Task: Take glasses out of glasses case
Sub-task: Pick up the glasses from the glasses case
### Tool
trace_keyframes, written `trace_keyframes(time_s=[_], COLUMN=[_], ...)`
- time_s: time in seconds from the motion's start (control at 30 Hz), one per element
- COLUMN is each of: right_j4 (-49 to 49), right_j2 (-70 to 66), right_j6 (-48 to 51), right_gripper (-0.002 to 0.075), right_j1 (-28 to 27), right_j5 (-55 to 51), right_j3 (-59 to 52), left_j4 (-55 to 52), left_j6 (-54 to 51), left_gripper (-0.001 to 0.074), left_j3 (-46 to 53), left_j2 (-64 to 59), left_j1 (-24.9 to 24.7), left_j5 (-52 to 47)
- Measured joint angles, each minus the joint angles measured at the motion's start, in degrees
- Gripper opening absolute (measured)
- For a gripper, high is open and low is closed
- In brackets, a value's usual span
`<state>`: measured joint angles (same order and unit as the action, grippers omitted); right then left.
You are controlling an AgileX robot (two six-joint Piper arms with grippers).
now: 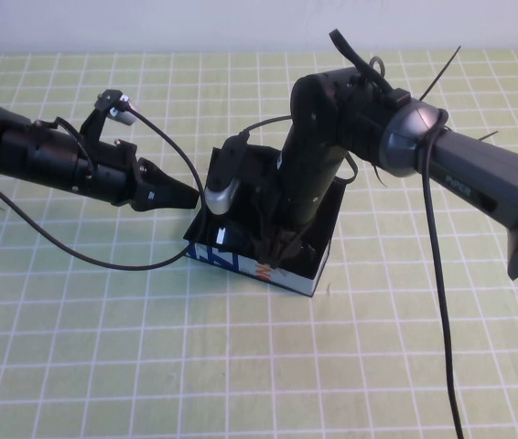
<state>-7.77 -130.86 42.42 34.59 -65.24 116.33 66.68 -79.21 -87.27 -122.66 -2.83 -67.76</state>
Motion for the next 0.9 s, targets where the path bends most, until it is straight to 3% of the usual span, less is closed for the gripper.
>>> trace_keyframes(time_s=[0.5,0.6,0.73,0.9], right_j4=[-0.72,-0.96,-1.63,-1.00], right_j2=[-1.02,-1.30,-1.30,-1.53], right_j6=[0.03,0.03,0.03,-1.97], right_gripper=[0.0295,0.0227,0.0073,0.0057], right_j1=[0.00,0.00,0.00,0.12], right_j5=[4.00,4.26,4.04,1.34], right_j3=[0.00,0.00,0.17,3.41], left_j4=[0.00,0.00,0.00,0.00], left_j6=[0.00,0.00,0.00,0.00], left_gripper=[-0.0004,-0.0004,-0.0004,-0.0004], left_j3=[0.00,0.00,0.00,0.00], left_j2=[0.00,0.00,0.00,0.02], left_j1=[0.00,0.00,0.00,0.00], left_j5=[0.00,0.00,0.00,0.00])
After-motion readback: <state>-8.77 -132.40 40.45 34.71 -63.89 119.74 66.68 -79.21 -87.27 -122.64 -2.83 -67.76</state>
